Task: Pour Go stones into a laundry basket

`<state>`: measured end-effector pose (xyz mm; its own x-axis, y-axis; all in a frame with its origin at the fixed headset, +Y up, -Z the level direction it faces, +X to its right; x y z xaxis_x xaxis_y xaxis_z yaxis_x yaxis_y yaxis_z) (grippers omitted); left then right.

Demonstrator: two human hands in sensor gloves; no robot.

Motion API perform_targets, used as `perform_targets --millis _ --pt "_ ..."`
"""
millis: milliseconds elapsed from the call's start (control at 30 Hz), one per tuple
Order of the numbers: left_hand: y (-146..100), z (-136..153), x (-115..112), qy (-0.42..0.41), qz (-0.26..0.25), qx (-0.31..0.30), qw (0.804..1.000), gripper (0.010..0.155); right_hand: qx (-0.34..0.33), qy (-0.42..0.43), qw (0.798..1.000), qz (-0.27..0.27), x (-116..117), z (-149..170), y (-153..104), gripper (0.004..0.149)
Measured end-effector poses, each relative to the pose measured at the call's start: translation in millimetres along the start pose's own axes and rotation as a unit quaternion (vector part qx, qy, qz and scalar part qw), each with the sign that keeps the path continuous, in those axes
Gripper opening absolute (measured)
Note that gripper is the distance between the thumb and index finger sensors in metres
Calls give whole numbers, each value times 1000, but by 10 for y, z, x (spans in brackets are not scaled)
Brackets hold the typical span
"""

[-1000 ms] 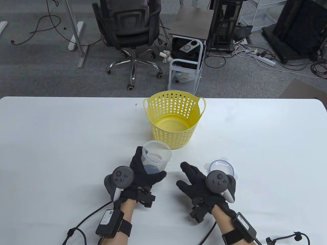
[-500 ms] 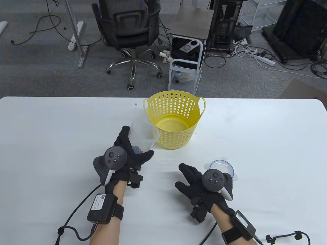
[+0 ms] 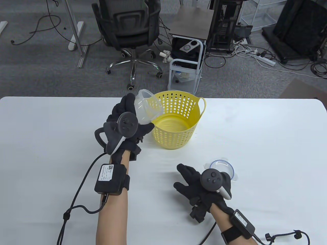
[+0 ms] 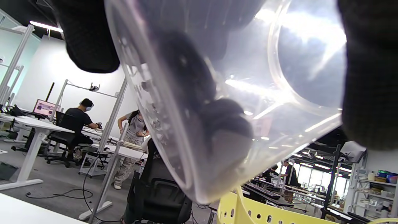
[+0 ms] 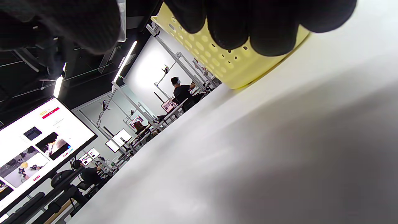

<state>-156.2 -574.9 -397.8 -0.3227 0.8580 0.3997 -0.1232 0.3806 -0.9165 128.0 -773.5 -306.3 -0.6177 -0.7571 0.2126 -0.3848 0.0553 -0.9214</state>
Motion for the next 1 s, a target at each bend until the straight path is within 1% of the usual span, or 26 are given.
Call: perform_targets --millis 200,367,600,1000 --pt "154 -139 15 59 3 -11 998 126 -7 -5 1000 4 -1 -19 0 80" --pt "220 -188 -9 91 5 -9 996 125 -8 -11 1000 0 13 -22 0 80" --pt "232 -266 -114 134 5 -21 991 125 -9 -12 1000 -3 21 -34 -1 80" --pt "244 -423 -129 207 -8 -60 976 124 -10 -22 1000 -5 16 -35 1 81"
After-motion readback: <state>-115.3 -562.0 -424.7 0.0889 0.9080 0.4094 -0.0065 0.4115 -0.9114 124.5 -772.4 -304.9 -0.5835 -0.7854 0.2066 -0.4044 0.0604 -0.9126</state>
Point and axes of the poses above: the tracker on the back of each hand, its own z axis roughly to the little-finger side, its own y axis roughly from the wrist to the fingertips, x = y × z, the point moved 1 cm from there along y, roughly from the wrist to the fingertips, and after that the axes turned 5 degrees about -y, right-handed, at the moved point
